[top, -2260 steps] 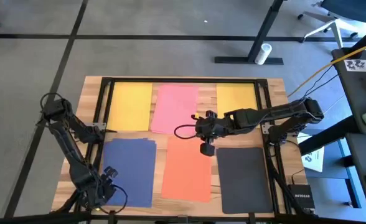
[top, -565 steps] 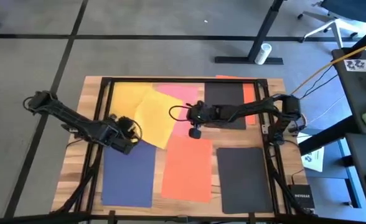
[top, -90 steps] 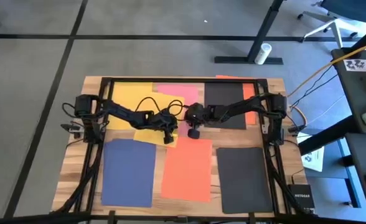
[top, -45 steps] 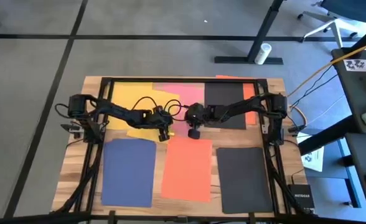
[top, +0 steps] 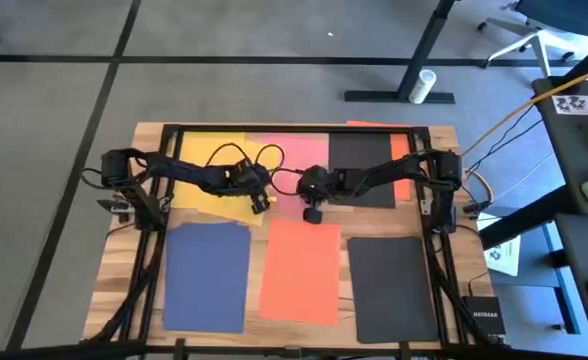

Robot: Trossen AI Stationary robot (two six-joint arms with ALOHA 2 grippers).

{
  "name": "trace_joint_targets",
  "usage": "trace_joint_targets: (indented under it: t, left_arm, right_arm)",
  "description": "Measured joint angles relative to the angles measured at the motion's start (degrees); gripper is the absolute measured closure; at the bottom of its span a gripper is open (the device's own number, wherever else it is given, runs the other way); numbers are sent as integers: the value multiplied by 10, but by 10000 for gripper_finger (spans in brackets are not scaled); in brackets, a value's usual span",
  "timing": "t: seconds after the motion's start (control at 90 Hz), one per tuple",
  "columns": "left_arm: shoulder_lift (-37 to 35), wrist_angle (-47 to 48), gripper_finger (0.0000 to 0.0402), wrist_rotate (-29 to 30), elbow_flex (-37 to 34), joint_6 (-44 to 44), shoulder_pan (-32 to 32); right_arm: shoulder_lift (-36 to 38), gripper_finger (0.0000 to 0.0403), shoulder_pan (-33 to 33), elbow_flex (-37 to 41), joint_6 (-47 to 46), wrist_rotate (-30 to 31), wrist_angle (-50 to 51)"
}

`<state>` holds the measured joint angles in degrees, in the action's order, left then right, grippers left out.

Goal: Organize paper
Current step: Stack the yellow paper on top of the stacked yellow papers

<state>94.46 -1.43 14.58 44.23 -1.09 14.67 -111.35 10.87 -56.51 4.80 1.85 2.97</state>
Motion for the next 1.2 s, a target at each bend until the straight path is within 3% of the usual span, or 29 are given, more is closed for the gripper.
trace_joint_targets:
  t: [0.1, 0.2, 0.511, 1.2]
  left_arm:
    - [3, -80, 402, -62, 0, -33, 4]
    - [26, -121, 402, -77, 1, -73, 8]
    - [83, -127, 402, -75, 1, -58, 53]
    - [79, -64, 402, -9, 2, -37, 102]
  right_arm:
    - [0, 403, 0, 0, 1, 0, -2]
    - [0, 403, 0, 0, 1, 0, -2]
    - [0, 403, 0, 0, 1, 0, -3]
    - [0, 403, 0, 0, 0, 0, -3]
